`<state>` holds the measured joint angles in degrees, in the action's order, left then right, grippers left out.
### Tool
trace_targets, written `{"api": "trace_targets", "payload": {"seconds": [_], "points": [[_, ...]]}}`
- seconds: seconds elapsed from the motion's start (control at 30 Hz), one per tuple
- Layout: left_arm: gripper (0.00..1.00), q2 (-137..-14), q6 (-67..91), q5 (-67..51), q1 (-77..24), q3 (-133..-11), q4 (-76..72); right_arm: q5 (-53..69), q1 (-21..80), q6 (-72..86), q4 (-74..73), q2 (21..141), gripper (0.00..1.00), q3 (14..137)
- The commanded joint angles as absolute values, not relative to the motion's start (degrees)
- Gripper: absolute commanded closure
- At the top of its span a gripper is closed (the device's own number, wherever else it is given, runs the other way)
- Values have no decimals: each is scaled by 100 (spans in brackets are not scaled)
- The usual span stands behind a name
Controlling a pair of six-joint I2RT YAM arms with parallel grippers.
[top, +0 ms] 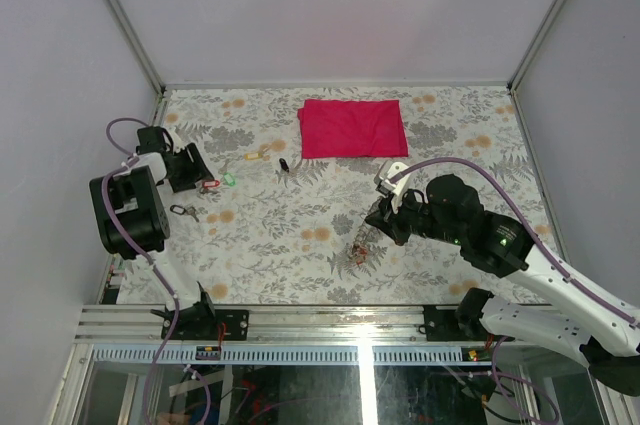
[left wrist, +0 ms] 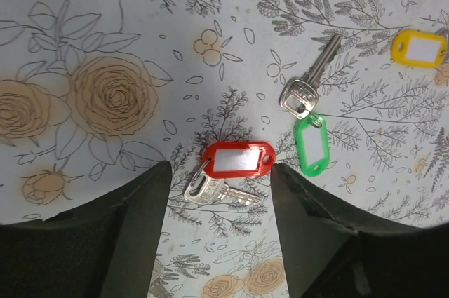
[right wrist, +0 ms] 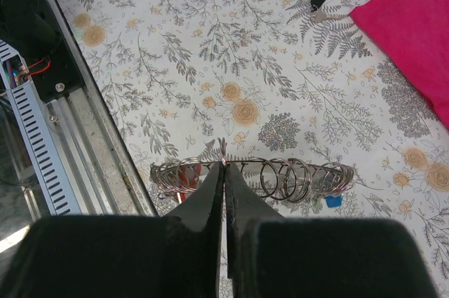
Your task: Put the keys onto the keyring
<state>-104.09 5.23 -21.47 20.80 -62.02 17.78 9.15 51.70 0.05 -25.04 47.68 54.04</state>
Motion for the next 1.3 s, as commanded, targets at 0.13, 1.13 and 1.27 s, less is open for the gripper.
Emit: {"api": "trace_targets", "payload": {"seconds": [0.13, 1.13, 1.27], "points": [[47, -10665, 352, -2608, 2135, -6363, 1818, 1033, 5174, 37, -2195, 4669, 99, 5572], [51, -10070, -116, -1617, 1786, -6251, 2278, 1134, 5172, 70, -2240, 4621, 98, 5546], [52, -10059, -346, -986, 1387, -6274, 2427, 1134, 5176, 78, -2259, 4587, 98, 5542]]}}
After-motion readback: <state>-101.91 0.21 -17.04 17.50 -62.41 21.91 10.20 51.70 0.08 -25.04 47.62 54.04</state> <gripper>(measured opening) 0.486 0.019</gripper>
